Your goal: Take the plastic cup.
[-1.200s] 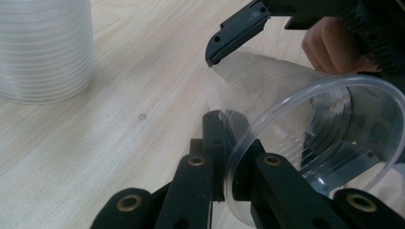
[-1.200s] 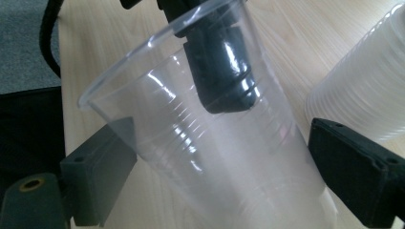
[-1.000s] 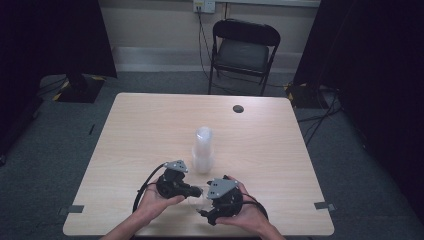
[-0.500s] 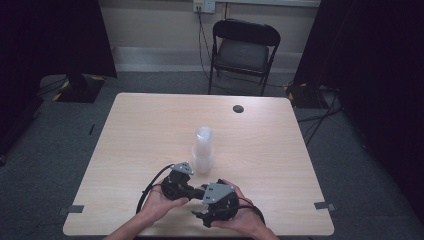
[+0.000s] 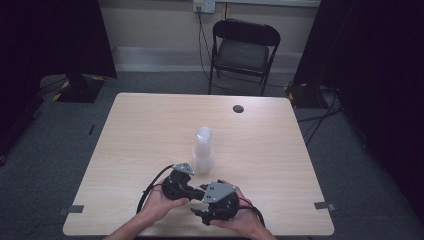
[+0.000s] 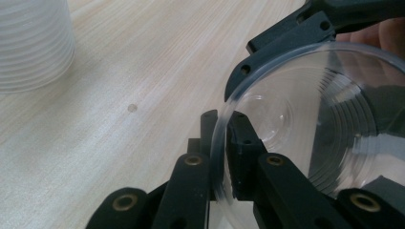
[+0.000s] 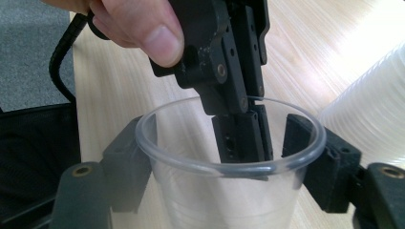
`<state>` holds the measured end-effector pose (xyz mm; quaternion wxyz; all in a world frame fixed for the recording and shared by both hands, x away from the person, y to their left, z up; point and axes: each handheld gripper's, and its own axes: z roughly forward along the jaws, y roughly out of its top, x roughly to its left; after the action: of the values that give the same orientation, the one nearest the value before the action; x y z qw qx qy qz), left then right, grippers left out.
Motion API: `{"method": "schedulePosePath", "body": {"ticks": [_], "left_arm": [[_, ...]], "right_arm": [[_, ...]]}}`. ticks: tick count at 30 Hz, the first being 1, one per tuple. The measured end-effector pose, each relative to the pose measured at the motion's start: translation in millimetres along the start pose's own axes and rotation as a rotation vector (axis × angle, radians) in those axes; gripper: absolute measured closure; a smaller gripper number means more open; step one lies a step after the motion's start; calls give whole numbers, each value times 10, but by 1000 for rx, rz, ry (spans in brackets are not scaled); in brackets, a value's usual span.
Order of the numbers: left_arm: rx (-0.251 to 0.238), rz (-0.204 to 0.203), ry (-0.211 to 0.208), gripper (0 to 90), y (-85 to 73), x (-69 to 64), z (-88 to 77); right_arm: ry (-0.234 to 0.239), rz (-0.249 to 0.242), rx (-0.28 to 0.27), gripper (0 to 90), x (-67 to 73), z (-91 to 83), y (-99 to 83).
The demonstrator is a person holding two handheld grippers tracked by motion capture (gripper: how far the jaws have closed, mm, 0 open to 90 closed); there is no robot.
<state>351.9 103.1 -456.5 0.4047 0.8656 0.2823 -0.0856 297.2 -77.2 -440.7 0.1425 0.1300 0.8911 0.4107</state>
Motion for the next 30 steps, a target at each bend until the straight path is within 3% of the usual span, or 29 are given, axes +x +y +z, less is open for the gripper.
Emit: {"method": "schedulePosePath", "body": {"ticks": [12, 23, 30], "left_arm": [[-59, 35, 38, 827, -8, -46, -6], [-131, 35, 59, 807, -28, -63, -73], [-158, 13, 62, 747, -51, -77, -97]], "right_arm": [[-15, 26, -22, 284, -29, -24, -2], [-34, 52, -46, 288, -70, -72, 1], [-46, 56, -42, 290, -75, -68, -2]]}}
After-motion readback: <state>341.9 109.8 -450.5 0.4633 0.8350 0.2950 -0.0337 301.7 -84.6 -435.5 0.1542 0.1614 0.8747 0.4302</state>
